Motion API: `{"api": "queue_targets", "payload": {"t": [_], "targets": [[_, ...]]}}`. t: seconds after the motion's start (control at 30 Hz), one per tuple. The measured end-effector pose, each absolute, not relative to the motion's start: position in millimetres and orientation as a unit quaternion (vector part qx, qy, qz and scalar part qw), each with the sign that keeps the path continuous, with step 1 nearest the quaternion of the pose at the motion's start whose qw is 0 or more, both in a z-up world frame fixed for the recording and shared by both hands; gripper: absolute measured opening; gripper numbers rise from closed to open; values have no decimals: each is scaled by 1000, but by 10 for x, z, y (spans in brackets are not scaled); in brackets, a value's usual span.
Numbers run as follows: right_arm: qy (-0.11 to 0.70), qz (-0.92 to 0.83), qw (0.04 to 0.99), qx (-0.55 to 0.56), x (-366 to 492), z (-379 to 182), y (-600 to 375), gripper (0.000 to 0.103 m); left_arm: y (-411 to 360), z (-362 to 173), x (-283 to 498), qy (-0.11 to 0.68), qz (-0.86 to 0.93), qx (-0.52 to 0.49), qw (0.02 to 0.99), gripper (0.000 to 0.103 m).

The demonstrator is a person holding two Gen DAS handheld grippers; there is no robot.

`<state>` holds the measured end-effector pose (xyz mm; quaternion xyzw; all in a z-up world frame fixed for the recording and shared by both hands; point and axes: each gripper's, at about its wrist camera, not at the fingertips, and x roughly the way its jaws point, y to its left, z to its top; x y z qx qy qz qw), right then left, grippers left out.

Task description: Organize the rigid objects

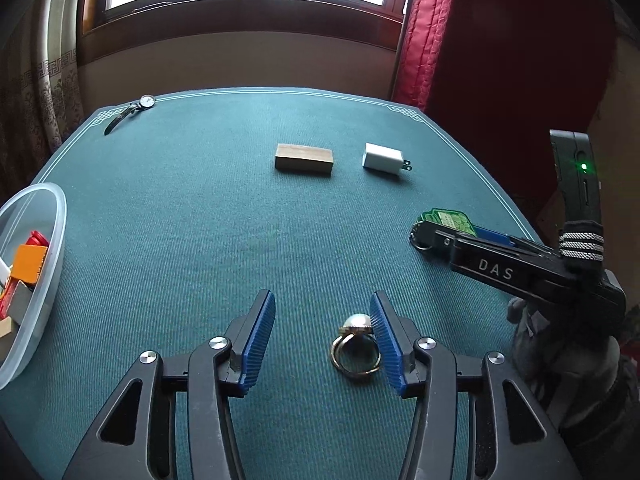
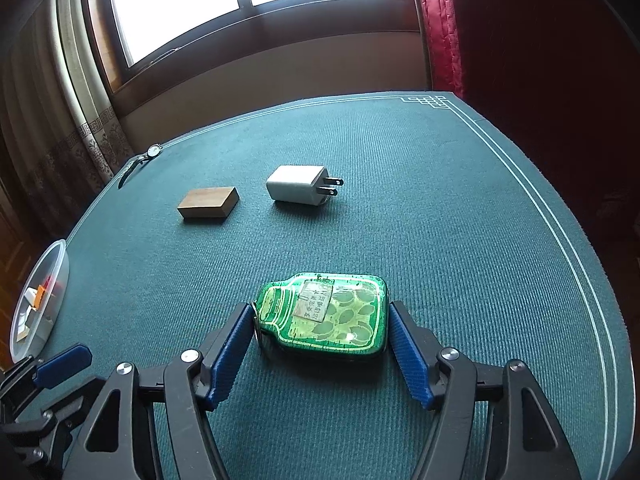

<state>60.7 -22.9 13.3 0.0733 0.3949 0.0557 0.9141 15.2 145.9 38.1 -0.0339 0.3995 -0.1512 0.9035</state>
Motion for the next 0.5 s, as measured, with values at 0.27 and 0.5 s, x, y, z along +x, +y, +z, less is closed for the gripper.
{"api": "queue_targets", "payload": {"t": [0.27,0.5], "targets": [[395,56,914,73,606,131,-229,71,1257,299,90,415,-173,-18,893,51],[395,56,914,73,607,130,-230,71,1158,180,100,417,-166,7,894,50]]}}
